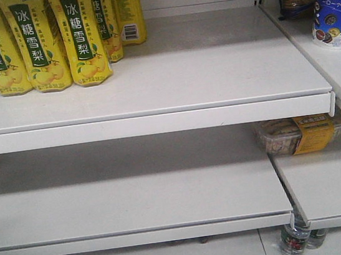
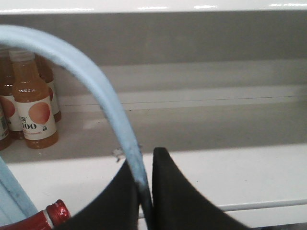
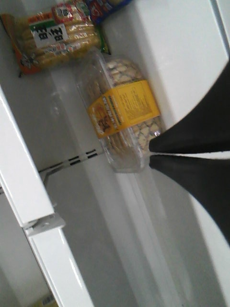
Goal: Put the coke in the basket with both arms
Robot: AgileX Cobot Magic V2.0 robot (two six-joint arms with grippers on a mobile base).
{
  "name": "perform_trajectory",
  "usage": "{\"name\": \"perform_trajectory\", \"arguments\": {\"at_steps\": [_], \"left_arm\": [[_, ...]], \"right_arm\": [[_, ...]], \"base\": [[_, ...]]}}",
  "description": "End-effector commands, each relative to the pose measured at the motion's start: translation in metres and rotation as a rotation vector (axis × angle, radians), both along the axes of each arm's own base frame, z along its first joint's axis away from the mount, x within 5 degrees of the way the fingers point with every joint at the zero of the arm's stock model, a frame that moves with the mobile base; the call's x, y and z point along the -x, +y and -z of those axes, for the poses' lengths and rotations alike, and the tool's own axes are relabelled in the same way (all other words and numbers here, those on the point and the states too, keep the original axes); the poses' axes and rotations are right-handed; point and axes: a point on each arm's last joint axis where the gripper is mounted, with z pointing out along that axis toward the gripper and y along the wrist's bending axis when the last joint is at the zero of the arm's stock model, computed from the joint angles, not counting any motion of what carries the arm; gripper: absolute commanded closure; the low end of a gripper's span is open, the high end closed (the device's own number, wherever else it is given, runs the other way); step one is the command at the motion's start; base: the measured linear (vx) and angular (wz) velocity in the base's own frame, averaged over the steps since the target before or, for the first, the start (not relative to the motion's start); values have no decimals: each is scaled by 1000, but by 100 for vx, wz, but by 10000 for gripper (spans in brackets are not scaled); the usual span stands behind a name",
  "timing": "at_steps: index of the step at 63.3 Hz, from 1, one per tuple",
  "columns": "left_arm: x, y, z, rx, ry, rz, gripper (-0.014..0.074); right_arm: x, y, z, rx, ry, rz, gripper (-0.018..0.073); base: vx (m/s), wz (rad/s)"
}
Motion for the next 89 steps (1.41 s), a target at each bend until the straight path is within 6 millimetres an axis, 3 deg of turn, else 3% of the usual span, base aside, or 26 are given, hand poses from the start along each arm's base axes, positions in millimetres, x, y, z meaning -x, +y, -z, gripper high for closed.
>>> {"name": "perform_trajectory", "arguments": {"at_steps": [1, 21, 43, 63, 89], "left_arm": [[1, 1, -16, -93, -184, -11, 603], [1, 1, -16, -93, -184, -11, 603], [1, 1, -16, -93, -184, -11, 603], [1, 1, -16, -93, -184, -11, 603], [1, 1, -16, -93, -184, -11, 603]], "right_arm": [[1, -1, -12, 37, -167, 21, 561], [5, 3, -30, 278, -367, 9, 561], [2, 1, -19, 350, -235, 19, 561], [5, 3, -30, 360, -369, 19, 561], [5, 3, -30, 363, -369, 19, 561]], "base": [[0, 0], [0, 0], [0, 0], [0, 0], [0, 0]]}}
